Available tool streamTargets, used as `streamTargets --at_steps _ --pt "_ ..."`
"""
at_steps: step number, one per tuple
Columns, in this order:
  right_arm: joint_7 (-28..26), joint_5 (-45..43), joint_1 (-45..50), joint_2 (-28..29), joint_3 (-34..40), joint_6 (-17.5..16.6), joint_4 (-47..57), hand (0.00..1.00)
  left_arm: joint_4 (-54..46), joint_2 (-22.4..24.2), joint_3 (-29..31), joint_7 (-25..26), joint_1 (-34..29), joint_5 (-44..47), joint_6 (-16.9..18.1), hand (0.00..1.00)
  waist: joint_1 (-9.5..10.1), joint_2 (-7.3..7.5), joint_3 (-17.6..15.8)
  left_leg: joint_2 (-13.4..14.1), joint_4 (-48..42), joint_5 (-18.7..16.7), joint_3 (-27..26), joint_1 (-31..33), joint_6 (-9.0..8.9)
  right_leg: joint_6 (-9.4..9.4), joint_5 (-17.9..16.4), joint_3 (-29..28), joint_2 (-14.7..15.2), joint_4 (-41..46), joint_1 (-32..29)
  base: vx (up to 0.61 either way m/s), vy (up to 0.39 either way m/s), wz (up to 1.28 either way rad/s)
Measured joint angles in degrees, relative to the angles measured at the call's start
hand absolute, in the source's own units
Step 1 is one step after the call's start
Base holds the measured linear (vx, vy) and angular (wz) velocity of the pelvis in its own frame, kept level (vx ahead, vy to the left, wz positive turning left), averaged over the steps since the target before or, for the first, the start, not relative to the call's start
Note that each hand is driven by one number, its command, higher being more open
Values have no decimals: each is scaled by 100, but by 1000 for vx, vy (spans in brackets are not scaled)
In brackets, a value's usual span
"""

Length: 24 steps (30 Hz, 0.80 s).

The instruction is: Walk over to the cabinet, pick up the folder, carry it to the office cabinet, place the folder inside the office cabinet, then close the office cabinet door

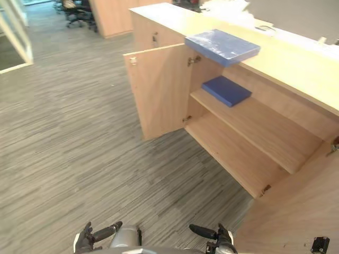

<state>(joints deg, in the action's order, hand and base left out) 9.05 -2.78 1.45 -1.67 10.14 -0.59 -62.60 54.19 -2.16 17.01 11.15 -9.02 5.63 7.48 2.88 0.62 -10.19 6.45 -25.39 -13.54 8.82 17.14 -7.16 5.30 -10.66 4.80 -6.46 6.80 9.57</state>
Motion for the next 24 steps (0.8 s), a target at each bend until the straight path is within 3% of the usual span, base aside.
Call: streamTargets --at_steps 1,3,4,5,6,7,8,9,11,12,14,16,18,20,21,24 --pt "-1 17 4 -5 -3 0 1 100 17 23 21 17 -4 46 -2 100 3 -46 26 -58 52 51 187 7 35 -70 -41 -95 3 24 56 413 206 -89" --pt "-7 37 103 -47 0 -1 85 100 137 82 36 28 -52 81 -16 100 72 -161 139 -40 132 339 205 -80 168 -381 -256 -368 33 349 47 463 307 -123" --pt "-5 39 217 25 38 -4 245 100 247 104 240 10 -92 155 -36 100 223 -49 232 -84 -41 515 -285 -321 178 -575 -829 -514 306 1690 -408 410 314 -140" --pt "-6 39 216 62 38 -2 263 100 270 87 282 15 -86 155 -43 100 240 9 248 -118 -55 458 -400 -376 207 -585 -884 -515 393 2045 -572 427 385 -171" --pt "-30 40 224 135 76 2 387 100 384 12 418 55 -68 158 -58 100 247 178 270 -266 -67 279 -804 -608 358 -544 -890 -402 796 3571 -1235 295 291 -102" --pt "-48 41 215 197 170 10 427 100 409 -70 412 51 -64 154 -63 100 155 314 261 -436 -85 161 -1080 -894 527 -230 -657 -100 1290 4664 -1618 295 291 -97" --pt "-59 42 202 205 223 12 423 100 430 -92 401 44 -64 138 -65 100 115 325 262 -484 -83 113 -1187 -1041 605 -162 -622 124 1554 4997 -1698 301 254 -65" --pt "-78 45 165 157 236 13 381 100 477 -133 313 2 -56 125 -67 100 47 266 244 -501 -41 52 -1314 -1321 707 -150 -619 668 2021 5272 -1727 181 175 -41" --pt "-92 55 46 104 223 -11 274 100 490 -188 167 -45 -43 33 -52 100 -26 173 246 -403 347 40 -1445 -1732 727 -182 -636 1388 2398 5087 -1729 214 200 -42" --pt "-78 88 -11 82 213 -27 193 100 493 -199 142 -56 -44 -11 -48 100 -29 145 240 -315 504 48 -1540 -1882 713 -224 -643 1595 2419 4767 -1739 164 79 -60" --pt "-97 123 -76 47 197 -67 72 100 550 -199 118 -80 -68 -71 -58 100 -43 107 230 -122 718 -4 -1748 -2081 649 -514 -620 1851 2263 3801 -1760 118 -39 -66" --pt "-142 122 -83 -36 141 -68 -11 100 718 -222 -13 -103 -87 -86 -87 100 -91 89 187 112 910 -109 -1961 -2246 467 -747 -242 1905 1976 2171 -1924 182 -186 -68" --pt "-138 106 -113 -94 250 -70 -41 100 820 -210 -71 -87 -85 -123 -143 100 -168 -5 158 320 1019 -182 -1957 -2366 335 -684 213 1906 1732 1949 -1915 291 -267 -40" --pt "-142 94 -186 -106 420 -75 -116 100 830 -237 -116 -114 -73 -134 -149 100 -146 -53 41 366 1387 -92 -1779 -2685 270 -537 79 1906 1550 2196 -1886 317 -263 -35" --pt "-128 77 -207 -143 567 -83 -101 100 825 -216 -246 -124 -49 -174 -147 100 -192 -101 -10 413 1626 78 -1725 -2896 137 -506 -86 1906 1532 2502 -1936 282 -257 -9" --pt "-132 80 -137 -146 793 -59 -113 100 792 -183 -273 -125 122 -181 -140 100 -217 -91 1 465 1372 112 -1516 -2882 89 -352 -677 1938 1427 2537 -1775 282 -278 8"
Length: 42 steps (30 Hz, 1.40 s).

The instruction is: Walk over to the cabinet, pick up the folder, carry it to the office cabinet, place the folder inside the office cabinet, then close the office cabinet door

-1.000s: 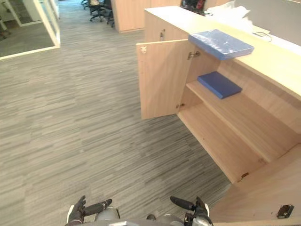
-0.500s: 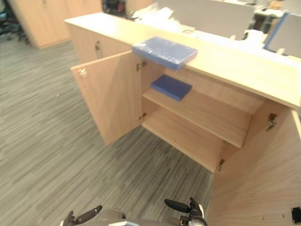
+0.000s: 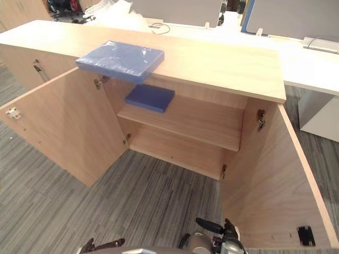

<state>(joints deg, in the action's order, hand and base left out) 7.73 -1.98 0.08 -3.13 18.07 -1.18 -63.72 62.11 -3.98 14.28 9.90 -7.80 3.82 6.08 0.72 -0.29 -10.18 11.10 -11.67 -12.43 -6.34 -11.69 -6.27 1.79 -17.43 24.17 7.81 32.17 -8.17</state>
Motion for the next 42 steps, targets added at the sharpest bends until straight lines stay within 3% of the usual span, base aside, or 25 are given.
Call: streamTargets --at_steps 2,3,5,7,10,13,14,15,16,18,19,24,27,31,33,34,36,38,40,42 --pt "-2 -42 56 45 97 36 65 100 -223 38 132 10 -4 5 8 100 -100 24 -12 250 -1752 -82 390 829 -70 0 -96 205 -219 -370 323 276 -298 31" --pt "4 -43 141 26 89 49 173 100 -424 109 295 15 -25 23 9 100 -72 -61 -2 436 -3418 42 701 1552 -110 38 -78 261 -488 -645 627 192 -161 6" --pt "38 -63 230 28 44 55 203 100 -518 140 327 31 -107 145 6 100 34 -77 3 577 -5059 33 738 2226 -115 176 -44 246 -814 -1019 1099 293 -129 -18" --pt "53 -115 249 55 7 70 152 100 -636 107 312 19 -76 252 28 100 104 48 4 523 -5208 -27 452 2570 -12 199 -28 185 -901 -1349 1422 307 -76 -18" --pt "111 -265 169 73 -132 103 10 100 -690 106 491 30 -39 304 57 100 221 190 -79 388 -4602 -299 132 2755 29 176 39 -151 -866 -1655 1753 314 16 -51" --pt "126 -274 50 175 -130 110 -117 100 -685 113 520 86 -27 349 74 100 234 275 -140 -53 -2908 -345 331 2825 111 48 97 -534 -663 -1728 1945 346 187 -75" --pt "123 -302 57 199 -126 105 -109 100 -656 112 519 128 -35 351 76 100 232 235 -120 -189 -2095 17 591 2813 257 -135 95 -628 -626 -1722 2008 266 206 -63" --pt "124 -315 90 158 -119 100 -89 100 -576 177 516 147 -45 357 83 100 236 92 -49 -251 -1498 677 816 2776 388 -292 74 -696 -684 -1727 2054 404 324 -57" --pt "126 -324 98 187 -103 102 -125 100 -388 106 508 98 15 415 74 100 217 132 -19 -393 -1459 844 963 2728 89 -460 4 -755 -584 -1747 2160 341 237 -21" --pt "112 -308 139 328 -99 102 -134 100 -318 -53 451 74 30 438 81 100 199 404 86 -655 -1177 855 877 2541 168 -613 110 -764 -229 -1664 2123 315 187 -2" --pt "92 -308 134 382 -64 101 -149 100 -259 -79 437 40 30 449 79 100 221 421 101 -723 -1070 849 824 2386 196 -665 236 -822 -128 -1575 2134 241 162 -10" --pt "-59 -224 121 377 55 103 -127 100 53 -148 211 -182 7 443 -30 100 210 352 160 -954 -341 1022 508 1808 417 -700 356 -1084 184 -1594 2118 96 88 -24" --pt "-97 -145 191 249 125 123 -131 100 102 -120 179 -303 -5 449 -37 100 181 221 214 -1082 378 1395 445 1629 468 -740 378 -1148 329 -1472 1885 -26 -26 -10" --pt "-126 -144 201 162 219 194 -100 100 126 -84 175 -410 -53 704 -36 100 177 179 170 -1186 1051 1659 456 1175 514 -738 380 -1185 524 -619 1605 -20 7 1" --pt "-156 -139 233 159 207 197 6 100 122 -75 171 -560 -93 1104 -35 100 176 214 151 -1279 1171 1660 523 982 516 -624 451 -1183 701 107 1374 -62 71 6" --pt "-175 -137 274 169 147 193 92 100 117 -63 169 -618 -122 1311 -34 100 173 206 153 -1288 1256 1660 540 915 516 -462 577 -1172 726 427 1226 -65 77 5" --pt "-236 -27 305 195 44 188 179 100 73 -53 162 -684 -215 1612 -33 100 167 188 199 -1273 1405 1659 590 835 516 -437 726 -1162 727 622 1112 -54 47 3" --pt "-262 52 307 234 -172 162 228 100 35 -55 163 -724 -260 1864 -32 100 156 212 224 -1235 1447 1664 725 858 525 -487 587 -1154 623 500 1112 -72 -6 -2" --pt "-281 90 299 249 -366 100 231 100 27 -55 58 -758 -252 2125 -32 100 151 199 223 -1150 1350 1714 882 959 573 -548 233 -1168 345 -45 1136 -84 -67 -3" --pt "-287 117 322 248 -543 69 238 100 1 -118 50 -848 -263 2287 -33 100 140 330 243 -1215 1231 1725 1015 1100 481 -494 195 -1095 80 -1253 1360 -54 -153 22"
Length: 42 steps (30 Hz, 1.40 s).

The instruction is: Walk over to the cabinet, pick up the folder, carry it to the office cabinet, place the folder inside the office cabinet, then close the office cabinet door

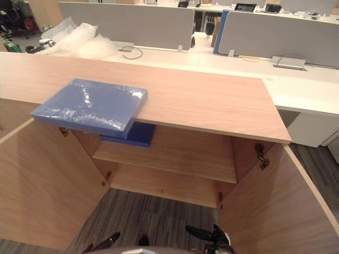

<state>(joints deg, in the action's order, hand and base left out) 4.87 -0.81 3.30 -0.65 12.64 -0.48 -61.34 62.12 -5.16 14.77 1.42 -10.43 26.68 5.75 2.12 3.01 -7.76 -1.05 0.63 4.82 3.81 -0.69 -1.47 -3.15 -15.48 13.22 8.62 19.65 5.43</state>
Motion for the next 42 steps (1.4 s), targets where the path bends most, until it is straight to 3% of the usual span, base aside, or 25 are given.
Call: streamTargets --at_steps 5,10,12,15,21,23,28,36,42 --pt "22 78 39 -91 25 51 -1 100 -414 242 -42 -6 -91 493 1 100 62 -190 78 199 321 258 150 -31 -207 29 59 400 -267 -704 337 18 -177 33" --pt "20 136 38 32 -34 98 44 100 -1561 296 -381 63 -413 916 -9 100 101 -24 69 267 424 270 156 -62 -281 -57 232 436 -396 -1087 539 63 -54 3" --pt "26 204 65 81 -49 150 108 100 -2463 348 -502 119 -678 980 -12 100 118 48 63 275 423 264 158 -66 -273 -125 316 484 -386 -1114 581 71 8 11" --pt "55 209 212 122 -205 169 326 100 -3707 532 -462 405 -837 708 -8 100 256 45 69 264 422 241 153 -80 -236 -175 433 508 -359 -1111 596 30 34 2" --pt "181 330 378 136 -502 188 560 100 -5624 954 312 1542 -1094 -1747 -27 100 394 8 92 197 277 21 173 -74 -157 -171 527 544 -293 -1120 723 -51 24 1" --pt "299 329 441 204 -521 186 690 100 -6100 981 606 2108 -1182 -2784 -134 100 404 9 97 177 217 14 185 -16 -150 -162 532 586 -289 -1183 738 -68 4 5" --pt "422 358 572 236 -498 191 815 100 -7077 1054 884 2885 -1379 -4376 -410 100 413 6 241 141 346 40 167 68 -117 -156 536 884 -261 -1328 773 -41 -2 25" --pt "470 540 653 332 -538 184 824 100 -7666 1062 792 3389 -1408 -5744 -754 100 475 70 375 153 455 177 133 -1 -75 -123 558 908 -259 -1319 774 -22 22 2" --pt "550 609 639 268 -771 159 796 100 -7772 964 213 3439 -1272 -6443 -965 100 453 72 405 162 458 179 -20 48 -92 -39 514 777 -292 -1543 734 -32 5 -11"
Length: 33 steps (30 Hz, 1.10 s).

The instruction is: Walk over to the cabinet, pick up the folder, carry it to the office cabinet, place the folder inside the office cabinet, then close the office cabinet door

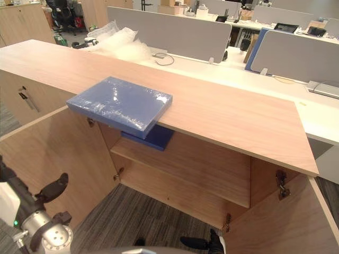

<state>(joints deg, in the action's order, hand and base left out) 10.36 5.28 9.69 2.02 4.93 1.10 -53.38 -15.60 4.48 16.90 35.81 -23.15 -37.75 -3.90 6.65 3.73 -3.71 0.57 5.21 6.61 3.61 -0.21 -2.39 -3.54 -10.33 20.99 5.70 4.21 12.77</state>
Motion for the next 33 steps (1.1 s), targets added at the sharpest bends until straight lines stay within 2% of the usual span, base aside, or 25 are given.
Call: streamTargets --at_steps 4,11,13,17,22,27,33 --pt "16 21 -11 -15 11 -28 -147 100 -2 -76 -338 -7 207 -420 -39 100 -34 2 168 61 -3 103 -88 28 -74 24 14 -112 -75 -46 -55 13 -16 -14" --pt "-1 36 -95 -61 10 -168 -358 100 -2 -269 -469 -88 570 -801 -136 100 -63 20 222 124 -22 114 -142 18 -94 54 60 -283 -105 -21 -73 28 -11 -5" --pt "-25 42 -110 -96 3 -179 -400 100 -2 -391 -468 -88 650 -808 -171 100 -61 -6 243 155 0 76 -142 12 -125 65 67 -358 -122 34 -107 -16 1 -7" --pt "-43 201 -145 -160 0 -199 -415 100 218 -938 -441 -85 717 -1079 -178 100 -70 -112 261 230 12 77 -199 -75 -106 86 78 -462 -163 105 -118 -46 -7 -10" --pt "-45 250 -197 -249 4 -229 -496 100 492 -1283 -375 -88 850 -1219 -181 100 -76 -226 251 250 18 67 -170 -75 -133 121 52 -535 -203 27 -117 -68 -12 -7" --pt "-84 249 -218 -241 17 -239 -532 100 608 -1660 -280 -159 900 -1252 -151 100 -77 -189 238 241 18 101 -136 -74 -181 126 -5 -536 -234 -8 -110 -31 -8 -1" --pt "-150 255 -356 -230 29 -247 -736 100 856 -2115 -230 -273 954 -1416 -105 100 -62 -31 154 136 18 107 -124 -75 -176 59 -59 -527 -144 -4 -77 41 3 3"
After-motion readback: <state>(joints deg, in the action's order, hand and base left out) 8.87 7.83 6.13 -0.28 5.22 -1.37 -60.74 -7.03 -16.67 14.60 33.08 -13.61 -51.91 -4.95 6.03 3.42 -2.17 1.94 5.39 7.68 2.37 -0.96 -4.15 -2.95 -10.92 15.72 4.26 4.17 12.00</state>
